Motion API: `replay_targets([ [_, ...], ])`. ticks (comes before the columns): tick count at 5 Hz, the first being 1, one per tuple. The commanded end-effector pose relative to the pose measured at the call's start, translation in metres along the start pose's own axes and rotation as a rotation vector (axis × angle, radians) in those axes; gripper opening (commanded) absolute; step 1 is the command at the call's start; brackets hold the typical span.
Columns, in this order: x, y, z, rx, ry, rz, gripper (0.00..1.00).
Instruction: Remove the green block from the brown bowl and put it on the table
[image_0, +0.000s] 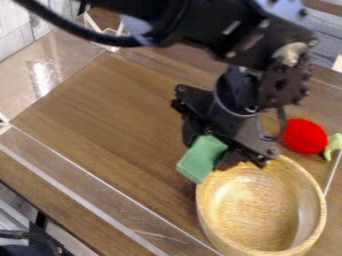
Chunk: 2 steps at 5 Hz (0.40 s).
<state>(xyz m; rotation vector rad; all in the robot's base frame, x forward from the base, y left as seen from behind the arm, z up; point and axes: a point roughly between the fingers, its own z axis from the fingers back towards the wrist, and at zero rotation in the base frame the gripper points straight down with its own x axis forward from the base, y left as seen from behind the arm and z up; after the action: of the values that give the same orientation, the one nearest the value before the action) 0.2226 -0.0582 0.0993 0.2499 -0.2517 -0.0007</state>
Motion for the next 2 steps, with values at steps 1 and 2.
replay_targets([
  [1, 0.004, 0.006, 0.01, -0.005, -0.034, 0.048, 0.0],
  [2, 0.002, 0.032, 0.004, -0.006, -0.052, 0.068, 0.0],
])
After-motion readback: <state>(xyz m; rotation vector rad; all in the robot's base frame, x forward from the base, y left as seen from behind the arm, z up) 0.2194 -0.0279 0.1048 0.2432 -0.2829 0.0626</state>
